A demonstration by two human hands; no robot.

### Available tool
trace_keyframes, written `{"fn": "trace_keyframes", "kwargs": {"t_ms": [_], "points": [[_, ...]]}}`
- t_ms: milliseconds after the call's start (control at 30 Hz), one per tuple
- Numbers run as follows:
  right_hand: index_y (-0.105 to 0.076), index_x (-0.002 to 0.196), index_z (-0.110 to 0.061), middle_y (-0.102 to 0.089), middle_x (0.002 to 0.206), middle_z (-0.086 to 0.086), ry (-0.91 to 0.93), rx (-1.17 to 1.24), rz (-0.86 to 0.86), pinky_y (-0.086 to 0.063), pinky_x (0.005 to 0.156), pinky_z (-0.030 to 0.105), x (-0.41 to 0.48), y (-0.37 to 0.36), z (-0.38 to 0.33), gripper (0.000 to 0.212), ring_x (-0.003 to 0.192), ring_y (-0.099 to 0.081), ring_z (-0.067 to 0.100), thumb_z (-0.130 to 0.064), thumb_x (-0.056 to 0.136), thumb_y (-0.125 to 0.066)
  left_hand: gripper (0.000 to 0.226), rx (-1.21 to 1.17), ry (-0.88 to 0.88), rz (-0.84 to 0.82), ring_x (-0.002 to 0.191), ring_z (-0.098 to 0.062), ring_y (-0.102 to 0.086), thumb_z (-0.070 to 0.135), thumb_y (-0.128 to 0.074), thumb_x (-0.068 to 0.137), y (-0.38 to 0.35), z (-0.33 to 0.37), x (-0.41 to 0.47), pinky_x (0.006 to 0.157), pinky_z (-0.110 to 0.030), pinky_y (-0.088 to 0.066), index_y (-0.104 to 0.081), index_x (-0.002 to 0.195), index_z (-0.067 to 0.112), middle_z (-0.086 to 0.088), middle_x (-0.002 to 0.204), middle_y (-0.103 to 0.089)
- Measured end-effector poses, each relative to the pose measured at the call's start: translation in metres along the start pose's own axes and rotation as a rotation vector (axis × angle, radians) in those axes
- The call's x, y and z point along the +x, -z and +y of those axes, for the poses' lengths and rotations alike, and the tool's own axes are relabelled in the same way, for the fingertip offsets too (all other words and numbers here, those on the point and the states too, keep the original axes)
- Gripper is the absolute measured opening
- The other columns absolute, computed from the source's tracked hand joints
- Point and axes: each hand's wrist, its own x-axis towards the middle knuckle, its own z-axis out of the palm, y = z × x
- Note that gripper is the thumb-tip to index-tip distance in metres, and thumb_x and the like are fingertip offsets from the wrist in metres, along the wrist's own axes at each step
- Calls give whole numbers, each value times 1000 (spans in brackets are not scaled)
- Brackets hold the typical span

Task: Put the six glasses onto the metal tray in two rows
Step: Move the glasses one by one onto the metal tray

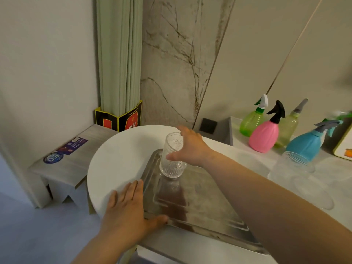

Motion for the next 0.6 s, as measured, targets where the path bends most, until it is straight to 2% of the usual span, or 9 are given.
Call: {"fn": "trace_keyframes", "kwargs": {"t_ms": [367, 500, 600], "points": [[-21, 138, -19, -25, 148, 7, 0, -80, -27, -29, 105, 45, 5, -7, 1, 87, 134, -19, 30, -35, 69, -71, 108, 4, 8, 4, 141, -14, 7, 77, -41, 73, 1, 2, 1, 113, -38, 5, 12, 144, 15, 0, 156, 5], [-18, 139, -22, -24, 150, 5, -10, -67, -33, -24, 108, 48, 2, -6, -1, 89, 135, -18, 30, -38, 70, -71, 108, 10, 10, -2, 141, -14, 6, 76, -42, 73, 0, 2, 1, 113, -38, 5, 12, 144, 15, 0, 156, 5], [-21, 138, -25, -29, 148, 4, -21, -38, 6, -23, 110, 50, -7, 6, -1, 86, 135, -21, 29, -41, 69, -71, 107, -3, -3, 14, 141, -15, 6, 75, -42, 74, -1, 2, 1, 113, -37, 5, 12, 144, 16, 0, 156, 6]]}}
